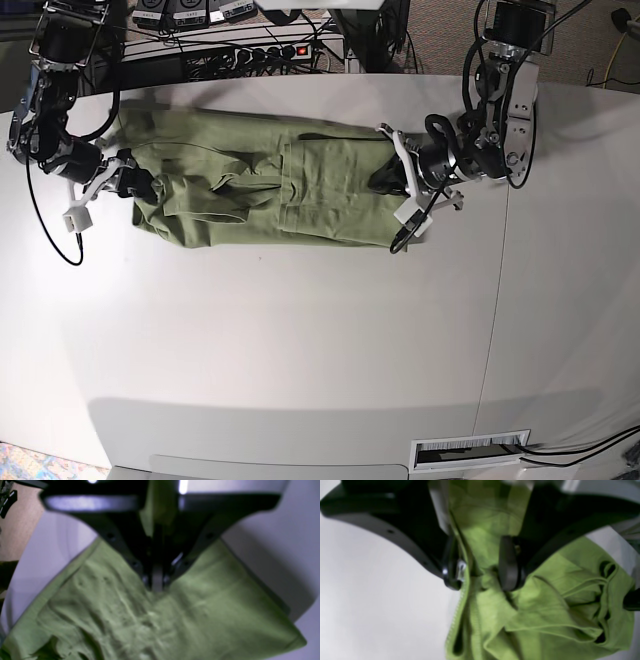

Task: Fold the T-shirt properly
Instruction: 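Regrasp the other end of the strip with the right gripper, then fold the strip in half, carrying the right gripper's end toward the left gripper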

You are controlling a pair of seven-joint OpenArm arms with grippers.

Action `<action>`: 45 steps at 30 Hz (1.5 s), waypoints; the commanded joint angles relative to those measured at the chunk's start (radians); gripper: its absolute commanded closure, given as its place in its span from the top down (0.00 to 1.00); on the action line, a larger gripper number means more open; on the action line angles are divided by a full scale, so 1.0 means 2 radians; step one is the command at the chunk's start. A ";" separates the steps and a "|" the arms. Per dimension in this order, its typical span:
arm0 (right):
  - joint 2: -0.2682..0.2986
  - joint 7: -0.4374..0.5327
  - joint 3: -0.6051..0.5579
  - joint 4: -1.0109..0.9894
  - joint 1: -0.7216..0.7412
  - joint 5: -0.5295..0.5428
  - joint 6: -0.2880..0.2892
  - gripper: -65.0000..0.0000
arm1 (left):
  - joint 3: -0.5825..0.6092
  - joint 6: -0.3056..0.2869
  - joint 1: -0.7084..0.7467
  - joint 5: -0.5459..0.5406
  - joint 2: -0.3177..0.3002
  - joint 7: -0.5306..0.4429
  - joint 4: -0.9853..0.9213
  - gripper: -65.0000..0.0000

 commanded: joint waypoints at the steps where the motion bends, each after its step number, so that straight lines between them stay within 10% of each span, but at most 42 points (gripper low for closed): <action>1: -0.007 -0.053 -0.004 -0.001 -0.005 -0.030 -0.003 0.39 | -0.002 0.007 -0.002 0.015 -0.004 0.012 0.002 0.00; 9: -0.023 -0.077 -0.003 0.000 -0.004 -0.020 -0.005 0.00 | -0.001 0.007 -0.002 0.015 -0.004 0.010 0.002 0.00; 13: 0.003 -0.079 -0.002 0.011 -0.003 0.045 -0.004 0.00 | -0.001 0.007 -0.001 -0.005 -0.004 0.010 0.002 0.00; 29: 0.032 -0.051 -0.002 0.216 -0.002 -0.002 -0.003 0.00 | -0.001 -0.019 0.022 -0.023 0.097 0.011 0.002 0.00; 45: -0.060 -0.048 -0.002 0.242 -0.002 0.032 -0.001 0.00 | 0.079 -0.006 0.022 0.058 0.128 0.043 0.044 0.00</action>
